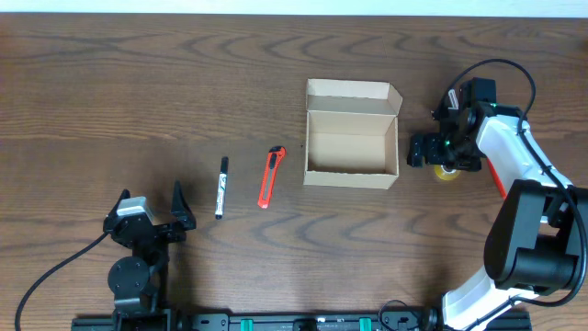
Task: Pack container
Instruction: 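Lower the right gripper and grasp the yellow tape roll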
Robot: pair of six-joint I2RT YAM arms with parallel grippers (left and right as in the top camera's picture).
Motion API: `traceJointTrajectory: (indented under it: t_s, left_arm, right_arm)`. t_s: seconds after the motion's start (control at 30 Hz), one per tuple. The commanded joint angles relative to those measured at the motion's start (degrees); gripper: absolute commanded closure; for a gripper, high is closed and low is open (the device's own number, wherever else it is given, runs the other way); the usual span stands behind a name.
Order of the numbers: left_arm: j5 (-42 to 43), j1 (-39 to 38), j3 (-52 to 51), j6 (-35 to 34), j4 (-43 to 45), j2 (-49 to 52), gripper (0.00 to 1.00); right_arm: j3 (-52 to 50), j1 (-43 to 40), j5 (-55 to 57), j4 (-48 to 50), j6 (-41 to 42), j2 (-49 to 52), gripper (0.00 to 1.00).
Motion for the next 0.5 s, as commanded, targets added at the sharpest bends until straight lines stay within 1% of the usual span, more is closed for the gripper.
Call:
traceJointTrajectory:
  t_s: [0.0, 0.27, 0.47]
  left_arm:
    - [-0.2, 0.2, -1.0, 0.0, -2.5, -0.4, 0.05]
    - [-0.2, 0.2, -1.0, 0.0, -2.5, -0.4, 0.05]
    - [-0.2, 0.2, -1.0, 0.0, -2.5, -0.4, 0.05]
  right_arm:
    - [-0.2, 0.2, -0.7, 0.3, -1.4, 0.1, 0.01]
    - [-0.4, 0.2, -0.7, 0.7, -1.6, 0.1, 0.01]
    - [-3.6, 0.2, -0.7, 3.3, -1.6, 0.1, 0.01]
